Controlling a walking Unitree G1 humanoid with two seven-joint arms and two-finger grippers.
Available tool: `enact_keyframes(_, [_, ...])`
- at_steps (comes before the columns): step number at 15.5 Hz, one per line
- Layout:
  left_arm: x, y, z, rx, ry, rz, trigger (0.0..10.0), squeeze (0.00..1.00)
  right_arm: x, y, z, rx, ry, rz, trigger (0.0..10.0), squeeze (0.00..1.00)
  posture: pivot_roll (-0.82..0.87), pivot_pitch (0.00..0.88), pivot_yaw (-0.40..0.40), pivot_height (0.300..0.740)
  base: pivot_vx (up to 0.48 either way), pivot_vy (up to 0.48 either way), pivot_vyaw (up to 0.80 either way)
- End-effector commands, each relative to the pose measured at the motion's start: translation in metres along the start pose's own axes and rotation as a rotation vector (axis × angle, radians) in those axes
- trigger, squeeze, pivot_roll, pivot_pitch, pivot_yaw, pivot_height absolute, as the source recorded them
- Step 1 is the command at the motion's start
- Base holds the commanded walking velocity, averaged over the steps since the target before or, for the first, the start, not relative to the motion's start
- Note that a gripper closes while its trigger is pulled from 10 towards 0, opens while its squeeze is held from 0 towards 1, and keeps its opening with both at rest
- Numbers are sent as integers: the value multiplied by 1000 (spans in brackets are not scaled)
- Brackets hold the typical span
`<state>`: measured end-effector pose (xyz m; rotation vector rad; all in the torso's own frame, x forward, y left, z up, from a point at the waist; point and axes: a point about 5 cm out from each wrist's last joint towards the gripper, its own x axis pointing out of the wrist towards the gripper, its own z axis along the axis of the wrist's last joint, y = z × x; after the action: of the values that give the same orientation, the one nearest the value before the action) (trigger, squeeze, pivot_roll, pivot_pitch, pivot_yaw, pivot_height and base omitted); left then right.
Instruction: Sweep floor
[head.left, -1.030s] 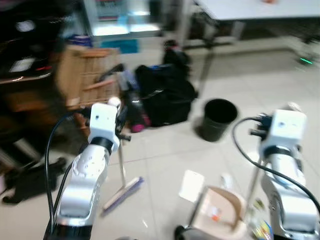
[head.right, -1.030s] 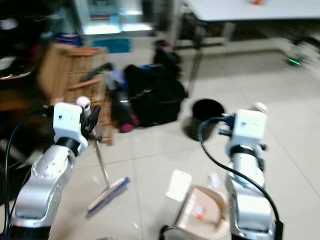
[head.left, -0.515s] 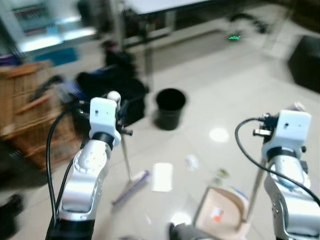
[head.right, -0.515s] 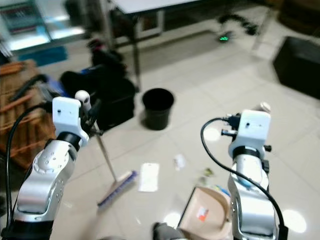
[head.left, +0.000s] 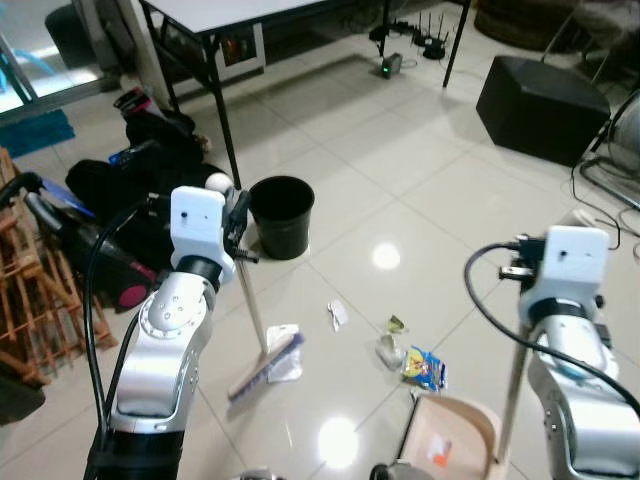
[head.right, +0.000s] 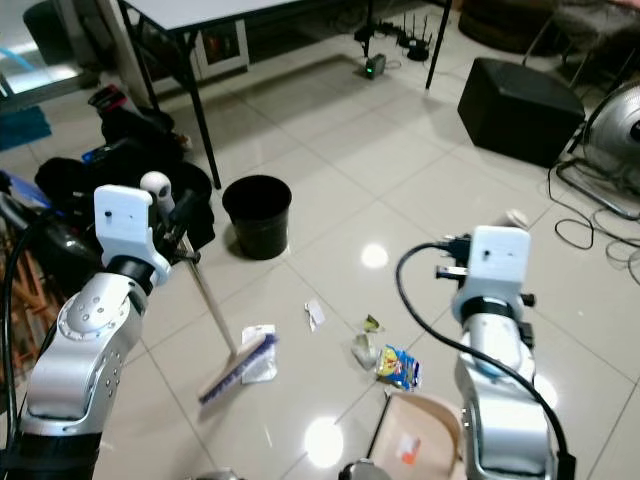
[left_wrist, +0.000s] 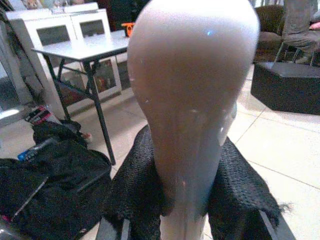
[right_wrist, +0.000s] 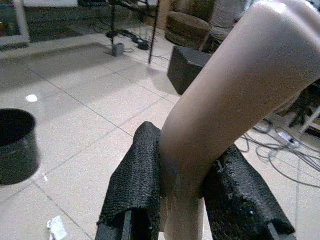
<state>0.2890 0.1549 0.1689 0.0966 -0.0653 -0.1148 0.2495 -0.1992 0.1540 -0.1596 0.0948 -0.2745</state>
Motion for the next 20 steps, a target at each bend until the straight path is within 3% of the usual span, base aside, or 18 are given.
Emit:
enact_keyframes(1, [-1,7,8,42,-35,19,10000,0,-3,3,7,23,-24,22,10000,0,3,64,24,740,0,360,0])
enact_keyframes(4, [0,6,8,45,-35,11,10000,0,-2,0,3,43,-5,3,10000,0,2,59,28,740,0,368,0])
enact_keyframes(16, [3,2,7,52,-30,-23,10000,0,-6,-3,-2,63,24,-28,10000,0,-7,48,41,740,0,463,-524])
enact_keyframes(20, [4,1,8,60,-41,-33,10000,0,-7,-3,-2,67,28,-38,10000,0,-13,48,47,740,0,360,-105])
